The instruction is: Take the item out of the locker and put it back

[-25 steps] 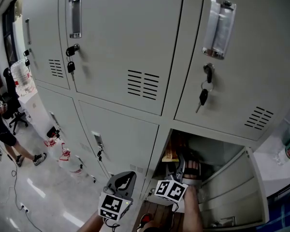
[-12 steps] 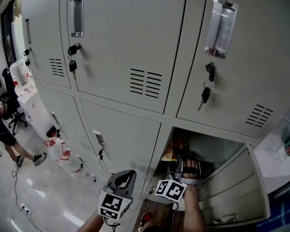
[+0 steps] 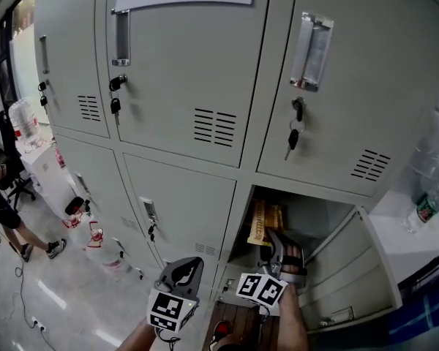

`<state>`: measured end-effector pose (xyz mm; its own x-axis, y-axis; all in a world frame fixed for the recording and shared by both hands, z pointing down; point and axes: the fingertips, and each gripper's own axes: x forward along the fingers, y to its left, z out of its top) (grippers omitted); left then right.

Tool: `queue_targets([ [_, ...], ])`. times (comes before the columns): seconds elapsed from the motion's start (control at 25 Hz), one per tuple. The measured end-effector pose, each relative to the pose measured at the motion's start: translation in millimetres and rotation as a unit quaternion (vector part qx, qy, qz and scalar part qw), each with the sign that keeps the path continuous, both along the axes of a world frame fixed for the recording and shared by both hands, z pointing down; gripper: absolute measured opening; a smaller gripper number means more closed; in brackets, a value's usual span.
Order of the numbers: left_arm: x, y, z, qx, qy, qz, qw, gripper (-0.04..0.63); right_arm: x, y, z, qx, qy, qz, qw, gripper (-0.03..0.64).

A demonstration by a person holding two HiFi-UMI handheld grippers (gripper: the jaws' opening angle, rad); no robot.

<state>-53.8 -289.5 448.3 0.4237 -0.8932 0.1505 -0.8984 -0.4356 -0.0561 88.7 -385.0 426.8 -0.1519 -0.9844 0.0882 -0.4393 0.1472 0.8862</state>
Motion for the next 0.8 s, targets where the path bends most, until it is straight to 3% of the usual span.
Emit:
queue_targets([
  [0.16,2.7,12.1,-7.4,-0.001,-0.003,0.012,0.9999,0.021,9.3,26.1,-25.9,0.010,-0.090,0.004,0.996,0.084],
  [0.36,9.1,27.5,-16.1,0.009,-0.001,0.030,0.9995,0.021,28.4,65.2,-46.0,0.006,-0.194,0.012,0.981,0.084],
  [0.56,18.5,46.8,-24.7,0.019,0.002,0.053,0.9984,0.021,47.6,115.3,-55.6,0.015,-0.282,0.021,0.959,0.084],
  [0.8,28.4,73.2,-26.7,0.014,0.000,0.080,0.9967,0.021,65.3,174.9,-50.7,0.015,-0.383,0.048,0.922,0.083],
])
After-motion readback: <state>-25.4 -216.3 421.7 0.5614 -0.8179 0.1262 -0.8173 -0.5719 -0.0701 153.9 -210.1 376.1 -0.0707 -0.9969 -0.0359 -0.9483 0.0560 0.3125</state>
